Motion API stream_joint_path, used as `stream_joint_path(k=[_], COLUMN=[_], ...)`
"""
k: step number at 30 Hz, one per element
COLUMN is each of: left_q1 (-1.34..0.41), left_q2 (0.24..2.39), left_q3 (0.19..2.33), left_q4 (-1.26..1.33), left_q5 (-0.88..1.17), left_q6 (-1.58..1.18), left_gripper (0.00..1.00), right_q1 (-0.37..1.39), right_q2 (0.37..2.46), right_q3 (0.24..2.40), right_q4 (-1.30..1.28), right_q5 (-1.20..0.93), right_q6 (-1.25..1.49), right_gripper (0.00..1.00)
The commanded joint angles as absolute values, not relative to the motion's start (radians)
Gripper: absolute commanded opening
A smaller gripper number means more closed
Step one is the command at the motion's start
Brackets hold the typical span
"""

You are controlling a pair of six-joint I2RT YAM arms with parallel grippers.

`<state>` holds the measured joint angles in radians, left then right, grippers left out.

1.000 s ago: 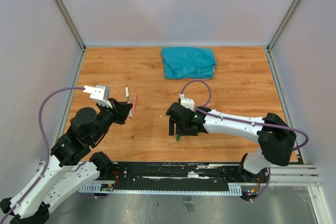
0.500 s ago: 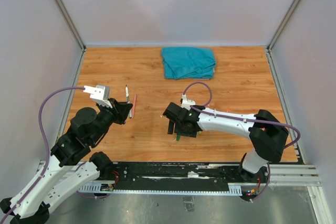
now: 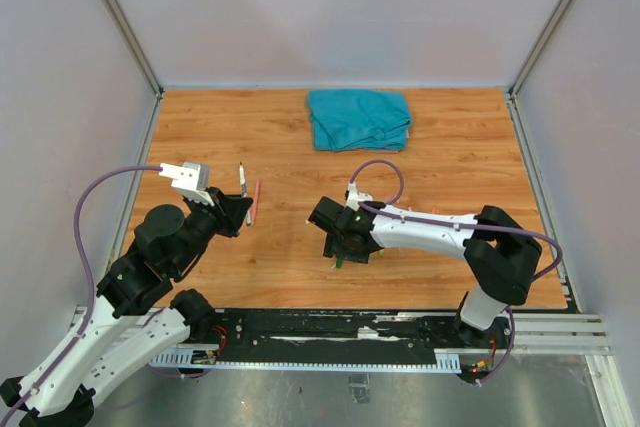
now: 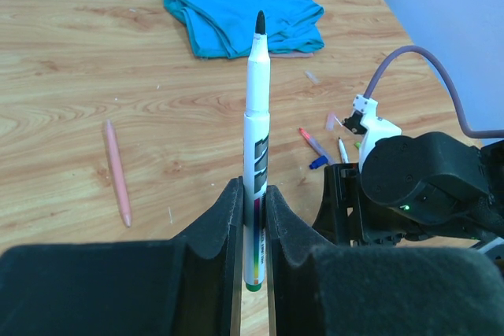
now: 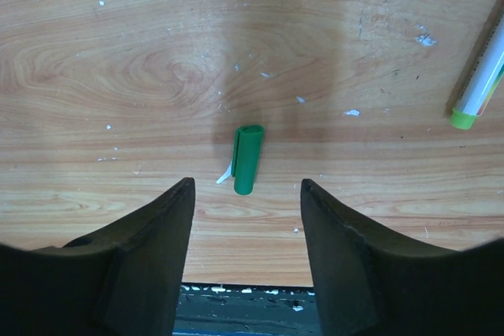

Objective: Insert the pens into the pen caps
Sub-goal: Insert the pen cap onto the pen.

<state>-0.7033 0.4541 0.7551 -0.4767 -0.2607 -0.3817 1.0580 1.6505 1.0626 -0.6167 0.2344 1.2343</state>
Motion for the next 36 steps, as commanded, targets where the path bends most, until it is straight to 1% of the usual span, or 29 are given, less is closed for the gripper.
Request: stream_joint_path(k=[1, 8, 14, 25, 26, 28, 32, 35, 36], left_q1=[-0.701, -0.701, -0.701, -0.701, -0.701, -0.701, -0.701, -0.701, -0.701], left_q2=[0.445, 0.453, 0.447, 0.444, 0.443, 0.442, 0.443, 0.443, 0.443], left_q3=[0.748, 0.748, 0.748, 0.749, 0.749, 0.749, 0.747, 0.749, 0.749], left_q4=[-0.458, -0.456, -0.458, -0.457, -0.458, -0.458, -0.457, -0.458, -0.458], left_q5=[-0.259, -0.253, -0.255, -0.259, -0.259, -0.259, -0.259, -0.259, -0.259], left_q6=[-0.369, -0.367, -0.369, -0.368, -0.368, -0.369, -0.369, -0.369, -0.369], left_gripper=[0.01, 0.01, 0.01, 0.01, 0.01, 0.0, 0.01, 0.01, 0.0], right_q1=[1.039, 1.031, 1.031, 1.029, 1.03, 1.028, 1.022, 1.018, 1.016], right_q2=[1.68, 1.715, 1.761, 1.788, 1.789, 1.794, 1.801, 1.799, 1.796], right_q3=[1.067, 1.062, 1.077, 1.095, 1.095, 1.097, 1.115, 1.127, 1.128], right_q4=[-0.631, -0.619, -0.582, -0.627, -0.628, -0.631, -0.652, -0.651, -0.648], right_q5=[0.249, 0.241, 0.189, 0.196, 0.197, 0.186, 0.169, 0.163, 0.16], right_q6=[1.255, 1.254, 1.219, 1.208, 1.205, 1.188, 1.151, 1.079, 1.051], right_gripper=[0.53, 0.45, 0.39, 0.29, 0.28, 0.22, 0.16, 0.08, 0.07])
